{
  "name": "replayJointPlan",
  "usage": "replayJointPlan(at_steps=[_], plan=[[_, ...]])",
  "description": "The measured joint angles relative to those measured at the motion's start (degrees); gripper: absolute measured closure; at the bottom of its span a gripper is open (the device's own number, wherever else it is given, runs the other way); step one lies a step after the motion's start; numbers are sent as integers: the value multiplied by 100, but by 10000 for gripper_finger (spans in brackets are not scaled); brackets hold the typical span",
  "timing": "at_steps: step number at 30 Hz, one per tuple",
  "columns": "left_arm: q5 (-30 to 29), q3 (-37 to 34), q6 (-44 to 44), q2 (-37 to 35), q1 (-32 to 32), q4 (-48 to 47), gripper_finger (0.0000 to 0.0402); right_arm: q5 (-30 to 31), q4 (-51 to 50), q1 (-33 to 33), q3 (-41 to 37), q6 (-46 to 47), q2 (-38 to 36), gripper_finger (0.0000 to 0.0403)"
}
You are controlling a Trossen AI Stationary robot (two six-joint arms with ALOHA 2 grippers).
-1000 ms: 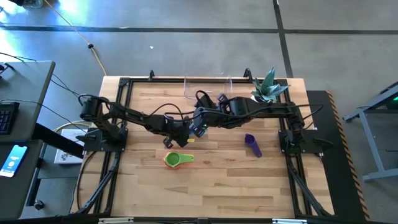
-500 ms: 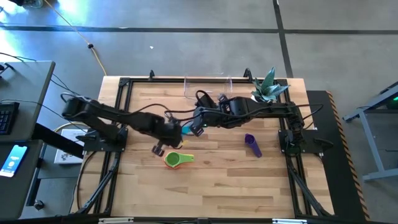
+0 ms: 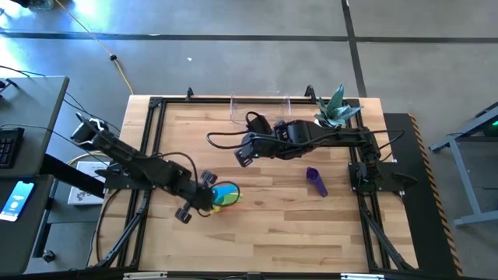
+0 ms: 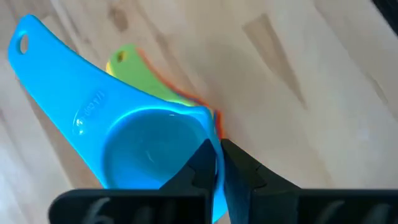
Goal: Nest measuring cups in basket
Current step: Stack the light blue measuring cup on top of the light green measuring cup
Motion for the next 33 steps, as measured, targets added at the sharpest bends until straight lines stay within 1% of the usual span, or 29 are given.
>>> replayJointPlan(at_steps=[6, 12, 17, 25, 30, 33], plan=[[-7, 0, -6, 310, -97, 447, 393, 0, 4, 0, 0, 55, 0, 327], [-23, -5, 250, 798, -38, 389, 392, 0, 1, 0, 0, 53, 0, 327], [-42, -5, 263, 1104, -3, 377, 392, 0, 0, 2, 0, 44, 0, 327], [-63, 3, 321, 1118, -5, 394, 392, -142, -15, 14, 0, 36, 0, 327], [-68, 3, 610, 1118, -3, 375, 392, -173, -13, 15, 0, 35, 0, 327], [-173, 3, 658, 1118, -5, 352, 388, -176, -11, 15, 0, 35, 0, 327]])
